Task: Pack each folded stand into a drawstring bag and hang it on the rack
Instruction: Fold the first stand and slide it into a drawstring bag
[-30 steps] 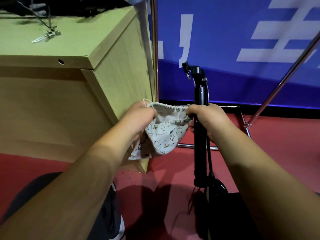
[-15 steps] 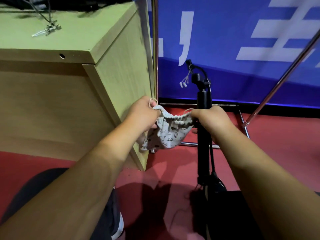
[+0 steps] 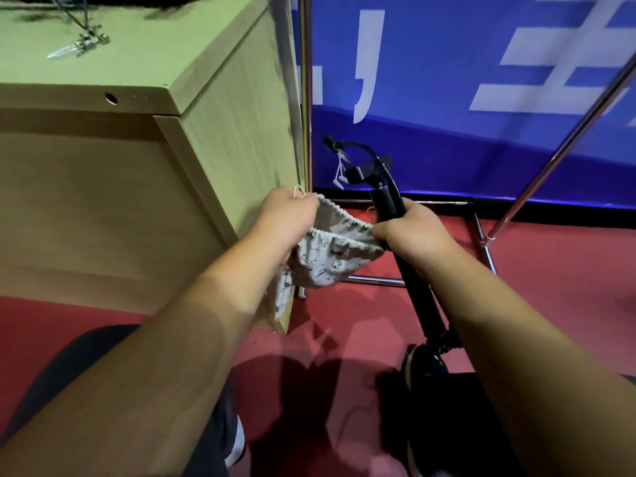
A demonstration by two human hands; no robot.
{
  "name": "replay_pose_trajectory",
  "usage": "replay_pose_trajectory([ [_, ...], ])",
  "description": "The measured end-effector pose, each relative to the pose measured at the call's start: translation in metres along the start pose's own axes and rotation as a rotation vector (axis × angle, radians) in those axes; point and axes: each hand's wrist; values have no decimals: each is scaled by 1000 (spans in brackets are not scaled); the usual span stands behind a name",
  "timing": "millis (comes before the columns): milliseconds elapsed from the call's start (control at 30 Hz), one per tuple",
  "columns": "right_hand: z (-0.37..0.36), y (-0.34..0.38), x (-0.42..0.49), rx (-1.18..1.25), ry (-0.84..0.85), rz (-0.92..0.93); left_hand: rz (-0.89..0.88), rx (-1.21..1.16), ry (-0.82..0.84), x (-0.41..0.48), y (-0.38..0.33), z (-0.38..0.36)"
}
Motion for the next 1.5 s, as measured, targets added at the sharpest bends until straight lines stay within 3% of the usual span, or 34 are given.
replay_pose_trajectory([
  [200,10,5,-6,151,5,-25,52,106,15,2,5,-1],
  [333,20,6,-8,122,-64,-39,127,175,75,-1,6,1],
  [533,24,8,-22,88,-30,22,144,201,65,-1,4,1],
  [700,22,16,-28,127,16,117,178,74,52,-3,3,2],
  [900,19,15,-25,95,64,83,232,-192,127,41,32,0],
  [1067,23,12,-26,47,41,74,228,-366,106,2,-1,-1],
  [1333,27,7,-28,-98,65,32,202,-454,142,7,-1,1],
  [1500,32,4,-31,-204,80,5,143,-443,83,7,-5,4],
])
Point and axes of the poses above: each hand's wrist, its own x-axis towards the middle knuckle, its own z-axis out of the back of the hand, y = z × x, and after that the axes turned 12 degrees about y, right-handed
